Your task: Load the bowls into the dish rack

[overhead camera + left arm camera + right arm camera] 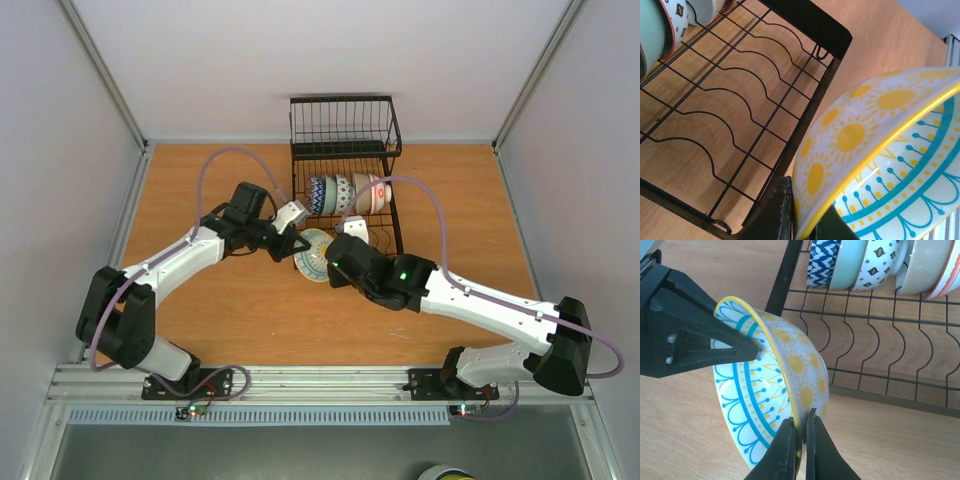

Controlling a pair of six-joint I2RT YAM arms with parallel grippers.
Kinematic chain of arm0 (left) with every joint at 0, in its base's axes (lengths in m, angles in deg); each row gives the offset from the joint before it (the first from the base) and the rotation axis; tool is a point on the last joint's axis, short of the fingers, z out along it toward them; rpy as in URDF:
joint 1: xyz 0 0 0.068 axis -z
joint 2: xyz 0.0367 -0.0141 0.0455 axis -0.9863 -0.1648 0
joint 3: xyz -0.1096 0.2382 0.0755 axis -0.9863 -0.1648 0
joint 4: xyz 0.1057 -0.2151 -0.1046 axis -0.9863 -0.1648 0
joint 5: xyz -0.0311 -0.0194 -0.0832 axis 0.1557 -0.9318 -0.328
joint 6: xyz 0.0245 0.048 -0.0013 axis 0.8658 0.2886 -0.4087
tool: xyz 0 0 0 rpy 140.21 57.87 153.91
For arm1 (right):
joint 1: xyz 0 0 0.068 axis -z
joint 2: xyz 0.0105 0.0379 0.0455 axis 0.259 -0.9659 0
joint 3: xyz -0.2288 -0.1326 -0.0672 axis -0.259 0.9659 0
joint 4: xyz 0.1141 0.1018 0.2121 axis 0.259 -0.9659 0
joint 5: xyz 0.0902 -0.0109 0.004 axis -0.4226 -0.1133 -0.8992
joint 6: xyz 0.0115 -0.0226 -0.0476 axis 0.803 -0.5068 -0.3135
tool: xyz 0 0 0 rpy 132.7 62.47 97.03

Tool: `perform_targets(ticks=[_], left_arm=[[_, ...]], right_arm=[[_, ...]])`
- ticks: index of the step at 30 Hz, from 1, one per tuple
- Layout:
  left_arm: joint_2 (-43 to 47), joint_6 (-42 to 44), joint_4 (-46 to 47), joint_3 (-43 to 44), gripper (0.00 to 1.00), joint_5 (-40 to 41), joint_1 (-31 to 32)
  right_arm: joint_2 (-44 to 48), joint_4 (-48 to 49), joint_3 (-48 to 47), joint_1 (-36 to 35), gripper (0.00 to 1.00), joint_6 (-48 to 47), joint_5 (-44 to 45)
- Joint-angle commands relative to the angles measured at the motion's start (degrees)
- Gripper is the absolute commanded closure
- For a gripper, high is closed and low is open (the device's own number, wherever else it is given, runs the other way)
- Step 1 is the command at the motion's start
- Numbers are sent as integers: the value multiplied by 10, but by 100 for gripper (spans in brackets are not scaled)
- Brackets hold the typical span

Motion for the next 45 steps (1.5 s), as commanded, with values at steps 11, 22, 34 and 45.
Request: perform_targets(ticks=[11,22,34,45], left_arm=[[60,67,51,-45,100,-142,13],[53,58,62,-44,100,-271,-30],[52,26,82,-43,100,-302,-50],[57,19,80,-42,82,-284,-51]], right_arm=[[114,201,137,29,25,-33,-140],[181,328,256,76,14,34,-303],[157,467,297,99,45,73,-450],[118,469,268,103,99,56,-474]])
